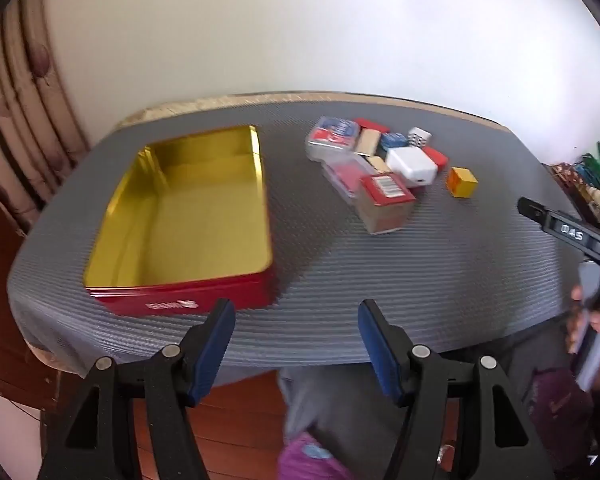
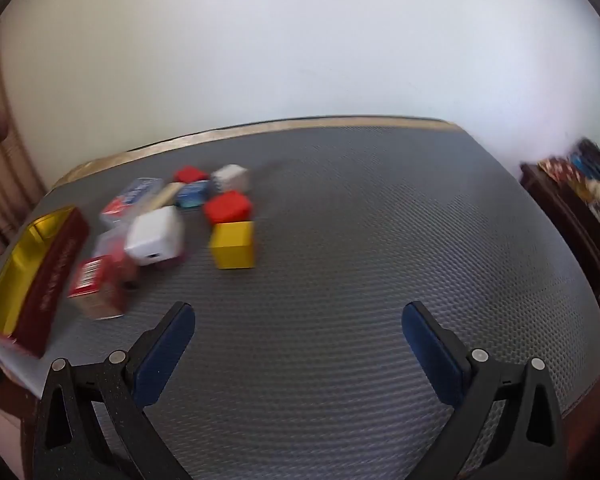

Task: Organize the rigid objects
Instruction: 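Reach both grippers toward the object cluster beside the tin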

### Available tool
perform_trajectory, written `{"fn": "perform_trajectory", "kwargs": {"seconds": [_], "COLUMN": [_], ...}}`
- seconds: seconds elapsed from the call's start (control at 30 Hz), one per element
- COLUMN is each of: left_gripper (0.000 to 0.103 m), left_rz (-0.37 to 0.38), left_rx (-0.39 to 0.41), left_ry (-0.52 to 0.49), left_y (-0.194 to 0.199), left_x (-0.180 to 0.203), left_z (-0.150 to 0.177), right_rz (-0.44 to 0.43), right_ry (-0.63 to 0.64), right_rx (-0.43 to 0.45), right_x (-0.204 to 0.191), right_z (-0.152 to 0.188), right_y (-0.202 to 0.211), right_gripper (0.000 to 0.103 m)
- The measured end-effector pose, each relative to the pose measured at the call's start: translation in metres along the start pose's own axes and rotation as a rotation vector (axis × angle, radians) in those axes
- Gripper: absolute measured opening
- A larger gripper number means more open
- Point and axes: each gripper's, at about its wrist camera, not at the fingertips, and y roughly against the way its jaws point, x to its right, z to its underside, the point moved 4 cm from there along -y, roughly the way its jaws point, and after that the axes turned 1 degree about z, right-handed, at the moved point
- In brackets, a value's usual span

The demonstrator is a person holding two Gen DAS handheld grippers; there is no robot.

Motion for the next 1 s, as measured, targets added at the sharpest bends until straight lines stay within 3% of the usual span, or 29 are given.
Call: {"fn": "perform_trajectory", "kwargs": {"seconds": [0.17, 0.47, 0.57, 1.0], "left_gripper": [0.066, 0.066, 0.066, 0.066], "left_rz": [0.098, 0.152, 0.149, 0.125], "left_rx": [-0.060, -0.120, -0.132, -0.211], "left_ry": [0.040, 0.022, 0.012, 0.020], "left_y": [-0.014, -0.057, -0.068, -0.116], "left_x": [0.018, 0.053, 0.062, 0.073], "left_z": [-0.020, -0.072, -0.084, -0.099], "right_rz": [0.038, 0.042, -0.017, -0.063], "right_ry": [-0.053, -0.074, -0.105, -0.108], "right_rx": [-0.034, -0.084, -0.114, -0.114], "right_x": [0.035, 0.065, 0.069, 0.064], "right_z": [-0.010, -0.015, -0.013, -0.010], "right_y": [-0.029, -0.064, -0.071, -0.069], "right_gripper": [0.103, 0.103, 0.103, 0.103]}}
